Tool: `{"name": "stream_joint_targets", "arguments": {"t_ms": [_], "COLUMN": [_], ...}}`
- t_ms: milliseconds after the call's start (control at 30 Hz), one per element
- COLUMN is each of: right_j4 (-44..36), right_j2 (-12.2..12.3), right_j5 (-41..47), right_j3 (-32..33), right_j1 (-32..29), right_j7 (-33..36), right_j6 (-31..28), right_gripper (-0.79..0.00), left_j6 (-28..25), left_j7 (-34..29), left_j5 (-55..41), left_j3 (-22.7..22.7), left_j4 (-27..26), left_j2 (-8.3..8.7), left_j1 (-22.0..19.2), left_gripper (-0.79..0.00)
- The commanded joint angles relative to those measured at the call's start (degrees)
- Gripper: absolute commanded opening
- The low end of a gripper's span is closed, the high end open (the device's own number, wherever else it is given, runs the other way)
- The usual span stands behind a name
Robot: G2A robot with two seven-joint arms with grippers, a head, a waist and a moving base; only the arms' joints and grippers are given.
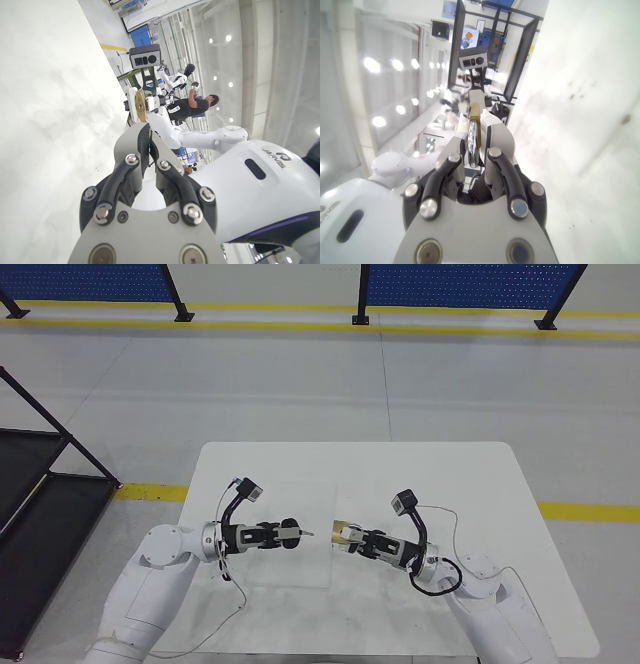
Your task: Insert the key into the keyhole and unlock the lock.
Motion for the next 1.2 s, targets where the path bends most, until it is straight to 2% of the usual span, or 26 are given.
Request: {"name": "stream_joint_targets", "arguments": {"t_ms": [0, 1167], "right_j4": [-0.1, -0.1], "right_j2": [0.0, -0.1], "right_j5": [-0.1, -0.9], "right_j3": [0.0, -1.6], "right_j1": [-0.1, 0.3], "right_j7": [-0.2, -1.4], "right_j6": [0.0, -1.3], "right_gripper": [-0.785, -0.785], "left_j6": [0.0, 0.2], "left_j7": [0.1, 1.8], "left_j5": [-0.1, -1.8], "left_j3": [0.2, 5.0], "left_j4": [0.0, 1.9], "left_j2": [0.06, 0.7], "left_j1": [0.0, -2.4], "left_gripper": [-0.785, -0.785]}}
